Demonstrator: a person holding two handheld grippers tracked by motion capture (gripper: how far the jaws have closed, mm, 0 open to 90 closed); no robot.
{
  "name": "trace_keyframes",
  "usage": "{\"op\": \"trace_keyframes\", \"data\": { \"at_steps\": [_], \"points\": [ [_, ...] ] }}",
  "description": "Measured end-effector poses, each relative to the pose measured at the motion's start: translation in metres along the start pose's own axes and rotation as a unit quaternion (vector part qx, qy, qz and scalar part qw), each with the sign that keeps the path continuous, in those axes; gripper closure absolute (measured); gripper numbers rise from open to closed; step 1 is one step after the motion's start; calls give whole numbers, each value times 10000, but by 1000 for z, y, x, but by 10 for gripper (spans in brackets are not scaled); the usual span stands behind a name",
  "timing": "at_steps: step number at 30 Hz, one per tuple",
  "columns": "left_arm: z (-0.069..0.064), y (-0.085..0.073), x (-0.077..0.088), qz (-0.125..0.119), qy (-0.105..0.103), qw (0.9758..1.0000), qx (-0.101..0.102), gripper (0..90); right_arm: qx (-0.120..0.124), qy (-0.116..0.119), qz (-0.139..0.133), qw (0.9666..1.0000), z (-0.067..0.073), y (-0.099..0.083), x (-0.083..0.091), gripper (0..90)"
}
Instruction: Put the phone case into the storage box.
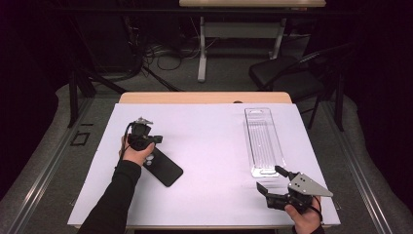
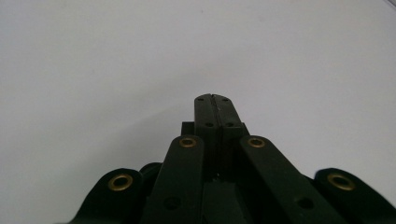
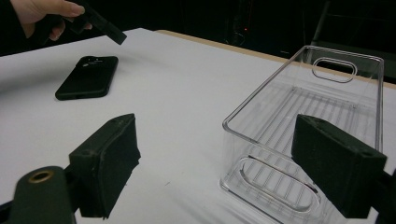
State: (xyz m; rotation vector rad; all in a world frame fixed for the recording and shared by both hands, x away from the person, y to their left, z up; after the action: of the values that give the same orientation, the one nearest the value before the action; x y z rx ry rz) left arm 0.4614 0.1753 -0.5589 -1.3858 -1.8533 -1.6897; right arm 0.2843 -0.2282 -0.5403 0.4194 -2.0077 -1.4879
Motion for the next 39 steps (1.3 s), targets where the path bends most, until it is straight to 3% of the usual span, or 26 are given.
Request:
{"op": "trace_keyframes", "data": {
  "at_steps": [11, 28, 39],
  "points": [
    [13, -4, -22, 297, 233, 9992, 113, 900, 14, 16, -22, 10000, 0, 0, 0, 144],
    [21, -11, -26, 614, 406, 9973, 34, 900, -3, 7, -31, 10000, 0, 0, 0, 144],
    [23, -18, -21, 764, 499, 9958, -5, 900, -12, 12, -13, 10000, 0, 0, 0, 144]
  ]
}}
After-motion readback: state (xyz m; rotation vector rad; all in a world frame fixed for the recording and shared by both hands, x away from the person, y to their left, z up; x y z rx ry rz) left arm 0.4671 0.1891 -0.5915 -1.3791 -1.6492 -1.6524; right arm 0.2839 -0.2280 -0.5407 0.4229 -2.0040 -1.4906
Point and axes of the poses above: each handheld gripper's, and its own axes: x roughly backward along the jaws, y roughly out of its top, z roughly to its left, the point moved 6 cm from there along -x, roughly forward along the jaws, and after that the axes turned 11 degrees about x, right-handed, at the moved point
